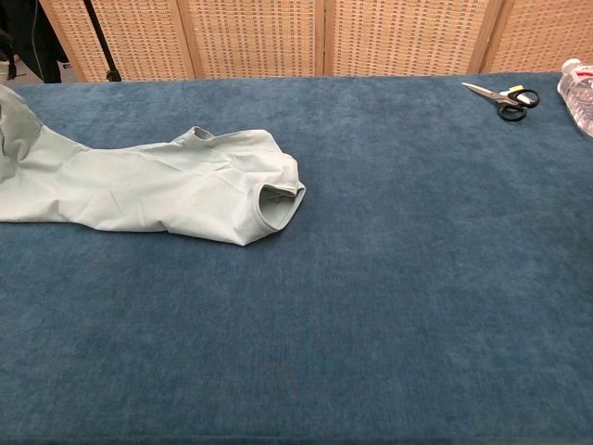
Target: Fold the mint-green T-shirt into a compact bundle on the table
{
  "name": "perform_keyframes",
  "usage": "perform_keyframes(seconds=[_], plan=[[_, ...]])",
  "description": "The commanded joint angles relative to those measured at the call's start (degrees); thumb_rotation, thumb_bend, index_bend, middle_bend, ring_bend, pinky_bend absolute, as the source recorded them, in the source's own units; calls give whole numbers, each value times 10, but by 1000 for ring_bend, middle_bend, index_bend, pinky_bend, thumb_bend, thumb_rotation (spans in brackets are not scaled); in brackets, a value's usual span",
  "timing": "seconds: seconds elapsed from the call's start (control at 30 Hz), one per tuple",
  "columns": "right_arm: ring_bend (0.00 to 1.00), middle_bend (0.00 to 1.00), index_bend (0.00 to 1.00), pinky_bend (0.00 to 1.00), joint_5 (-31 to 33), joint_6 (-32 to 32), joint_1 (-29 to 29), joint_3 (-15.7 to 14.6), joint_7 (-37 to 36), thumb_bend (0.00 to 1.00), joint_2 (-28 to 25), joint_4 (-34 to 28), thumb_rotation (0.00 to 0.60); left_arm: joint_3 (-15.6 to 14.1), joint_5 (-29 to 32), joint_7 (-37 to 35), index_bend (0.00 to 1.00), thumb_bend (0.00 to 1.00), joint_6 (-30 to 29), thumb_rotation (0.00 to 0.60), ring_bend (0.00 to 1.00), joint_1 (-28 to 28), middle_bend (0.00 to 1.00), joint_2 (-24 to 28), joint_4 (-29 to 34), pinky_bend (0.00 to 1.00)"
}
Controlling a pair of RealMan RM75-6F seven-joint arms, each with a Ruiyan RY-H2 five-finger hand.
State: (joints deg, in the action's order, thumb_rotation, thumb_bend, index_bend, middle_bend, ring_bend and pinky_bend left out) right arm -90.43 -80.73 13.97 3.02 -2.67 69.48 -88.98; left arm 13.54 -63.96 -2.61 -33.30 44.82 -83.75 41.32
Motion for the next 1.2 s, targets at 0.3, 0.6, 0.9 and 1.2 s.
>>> perform_keyframes(seconds=[0.3, 0.6, 0.9, 1.2], plan=[[0, 0, 0, 0, -5, -2, -1, -1, -8, 0, -4, -3, 600, 17, -37, 65, 747, 499, -152, 600, 0, -14, 0, 84, 286, 0], [0, 0, 0, 0, -8, -5, -2, -1, -17, 0, -8, -6, 600, 26, 15, 165, 747, 497, -158, 600, 0, 25, 0, 36, 328, 0], [0, 0, 0, 0, -5, -5, -2, 2, -27, 0, -12, -6, 600, 35, 65, 230, 747, 496, -158, 600, 0, 68, 0, -20, 307, 0], [0, 0, 0, 0, -1, -5, -2, 5, -42, 0, -17, -4, 600, 39, 108, 295, 747, 495, -160, 600, 0, 110, 0, -70, 280, 0]])
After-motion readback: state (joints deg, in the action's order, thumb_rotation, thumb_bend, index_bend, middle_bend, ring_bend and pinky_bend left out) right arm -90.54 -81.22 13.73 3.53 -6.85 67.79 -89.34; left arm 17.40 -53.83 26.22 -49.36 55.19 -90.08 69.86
